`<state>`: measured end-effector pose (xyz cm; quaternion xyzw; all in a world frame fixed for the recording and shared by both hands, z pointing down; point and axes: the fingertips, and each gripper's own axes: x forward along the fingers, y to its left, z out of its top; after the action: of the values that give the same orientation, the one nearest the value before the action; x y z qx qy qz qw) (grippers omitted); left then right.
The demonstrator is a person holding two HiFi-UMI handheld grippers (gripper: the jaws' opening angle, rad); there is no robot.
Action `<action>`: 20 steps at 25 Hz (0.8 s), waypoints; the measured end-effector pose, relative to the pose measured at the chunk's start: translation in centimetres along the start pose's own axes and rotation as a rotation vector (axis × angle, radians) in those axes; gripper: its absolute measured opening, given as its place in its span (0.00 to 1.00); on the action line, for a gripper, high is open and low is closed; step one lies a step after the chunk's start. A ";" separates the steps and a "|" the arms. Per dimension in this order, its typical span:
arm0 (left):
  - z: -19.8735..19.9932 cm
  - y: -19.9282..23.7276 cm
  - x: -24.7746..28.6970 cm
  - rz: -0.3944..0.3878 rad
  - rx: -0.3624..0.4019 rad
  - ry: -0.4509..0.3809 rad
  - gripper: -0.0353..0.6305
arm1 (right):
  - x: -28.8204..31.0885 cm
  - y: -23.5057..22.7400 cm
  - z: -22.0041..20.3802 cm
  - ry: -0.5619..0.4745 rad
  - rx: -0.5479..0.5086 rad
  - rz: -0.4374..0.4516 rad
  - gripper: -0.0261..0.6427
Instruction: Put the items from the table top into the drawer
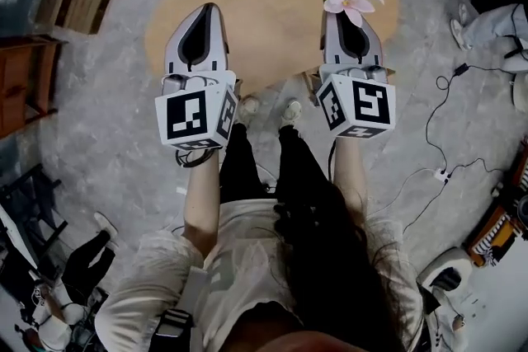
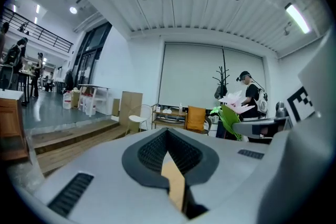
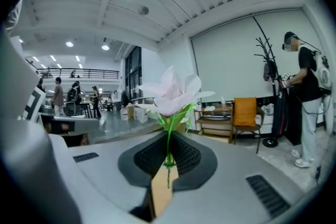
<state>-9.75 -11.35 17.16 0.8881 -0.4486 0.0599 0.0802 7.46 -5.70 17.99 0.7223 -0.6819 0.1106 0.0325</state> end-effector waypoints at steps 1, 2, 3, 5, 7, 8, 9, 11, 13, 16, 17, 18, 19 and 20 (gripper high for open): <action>-0.8 -1.5 0.6 -0.018 0.001 0.015 0.06 | -0.5 -2.6 -1.4 0.024 0.021 -0.040 0.08; -1.7 -2.4 1.2 -0.033 0.001 0.028 0.06 | -0.7 -4.9 -2.9 0.046 0.049 -0.077 0.08; -2.6 -3.0 2.0 -0.045 0.003 0.040 0.06 | -0.6 -6.9 -4.7 0.066 0.086 -0.112 0.08; -4.8 -3.9 3.4 -0.066 0.004 0.064 0.06 | -0.4 -10.5 -9.0 0.111 0.167 -0.178 0.08; -7.2 -5.9 4.7 -0.093 0.001 0.093 0.06 | -1.4 -14.2 -13.9 0.171 0.221 -0.247 0.08; -8.5 -7.2 5.3 -0.109 0.002 0.109 0.06 | -2.2 -16.0 -16.5 0.208 0.235 -0.281 0.08; -9.7 -8.3 5.7 -0.125 0.006 0.125 0.06 | -3.0 -17.3 -19.2 0.249 0.250 -0.311 0.08; -12.0 -9.9 6.3 -0.148 0.024 0.158 0.06 | -4.4 -18.7 -24.9 0.331 0.296 -0.350 0.08; -14.1 -11.0 6.7 -0.155 0.044 0.186 0.06 | -5.4 -19.2 -30.1 0.400 0.356 -0.371 0.08; -16.6 -12.8 7.3 -0.171 0.059 0.221 0.06 | -6.9 -20.3 -36.3 0.469 0.473 -0.421 0.08; -17.3 -13.3 7.3 -0.181 0.059 0.233 0.06 | -7.4 -20.7 -38.1 0.491 0.510 -0.439 0.08; -17.9 -13.7 7.3 -0.190 0.058 0.243 0.06 | -7.7 -20.8 -39.8 0.519 0.537 -0.452 0.08; -18.4 -14.0 7.3 -0.197 0.059 0.252 0.06 | -7.9 -20.6 -41.4 0.552 0.553 -0.456 0.08; -18.9 -14.3 7.2 -0.202 0.060 0.259 0.06 | -7.9 -20.4 -42.9 0.588 0.562 -0.454 0.08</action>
<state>5.40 -4.99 35.70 0.9155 -0.3410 0.1788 0.1164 22.40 11.92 60.26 0.7721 -0.4119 0.4813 0.0507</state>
